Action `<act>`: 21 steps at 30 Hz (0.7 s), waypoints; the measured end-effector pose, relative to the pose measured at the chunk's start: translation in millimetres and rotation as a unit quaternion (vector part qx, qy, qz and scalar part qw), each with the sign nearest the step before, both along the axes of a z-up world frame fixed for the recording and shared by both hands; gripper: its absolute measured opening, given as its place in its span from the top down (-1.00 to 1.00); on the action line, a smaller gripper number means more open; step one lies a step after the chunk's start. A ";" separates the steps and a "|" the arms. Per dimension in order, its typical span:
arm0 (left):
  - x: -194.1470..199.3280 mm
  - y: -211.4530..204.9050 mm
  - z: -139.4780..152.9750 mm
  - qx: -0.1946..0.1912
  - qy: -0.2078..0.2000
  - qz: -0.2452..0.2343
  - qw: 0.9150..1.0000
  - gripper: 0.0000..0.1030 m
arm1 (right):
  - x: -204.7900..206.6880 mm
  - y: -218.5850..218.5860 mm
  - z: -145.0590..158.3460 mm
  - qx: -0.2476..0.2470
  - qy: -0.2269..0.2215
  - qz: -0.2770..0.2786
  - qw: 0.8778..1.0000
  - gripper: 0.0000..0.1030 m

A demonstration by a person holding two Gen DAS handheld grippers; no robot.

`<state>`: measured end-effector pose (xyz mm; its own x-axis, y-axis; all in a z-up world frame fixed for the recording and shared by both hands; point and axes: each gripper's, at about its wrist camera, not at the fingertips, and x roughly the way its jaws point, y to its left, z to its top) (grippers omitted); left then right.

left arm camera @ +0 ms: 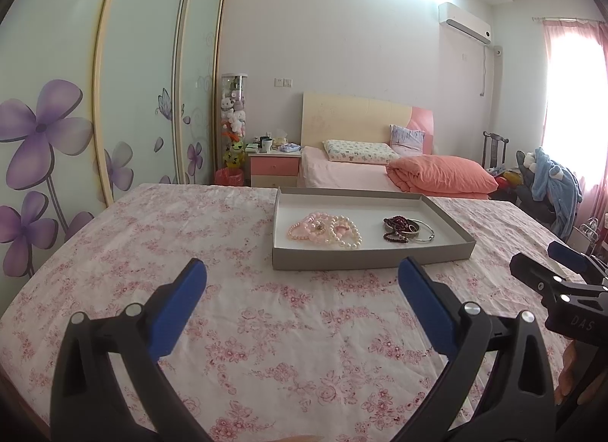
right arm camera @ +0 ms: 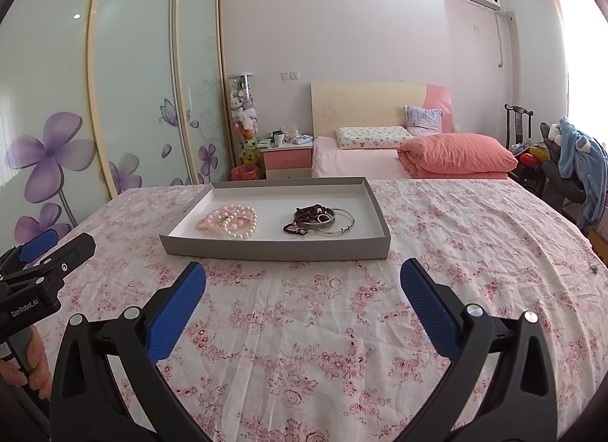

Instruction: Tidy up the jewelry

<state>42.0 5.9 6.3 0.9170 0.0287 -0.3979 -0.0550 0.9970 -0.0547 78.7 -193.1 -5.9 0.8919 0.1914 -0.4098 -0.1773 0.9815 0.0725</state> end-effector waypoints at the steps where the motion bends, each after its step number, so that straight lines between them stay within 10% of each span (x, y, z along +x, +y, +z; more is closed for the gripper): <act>1: 0.2 0.2 -0.3 -0.001 0.001 0.000 1.000 -0.92 | 0.1 0.1 0.0 0.000 0.000 0.000 1.000 -0.97; 21: 2.3 -3.8 -3.7 -0.003 0.008 -0.002 1.000 -0.92 | 1.0 -1.4 -4.9 0.001 0.003 0.000 1.000 -0.97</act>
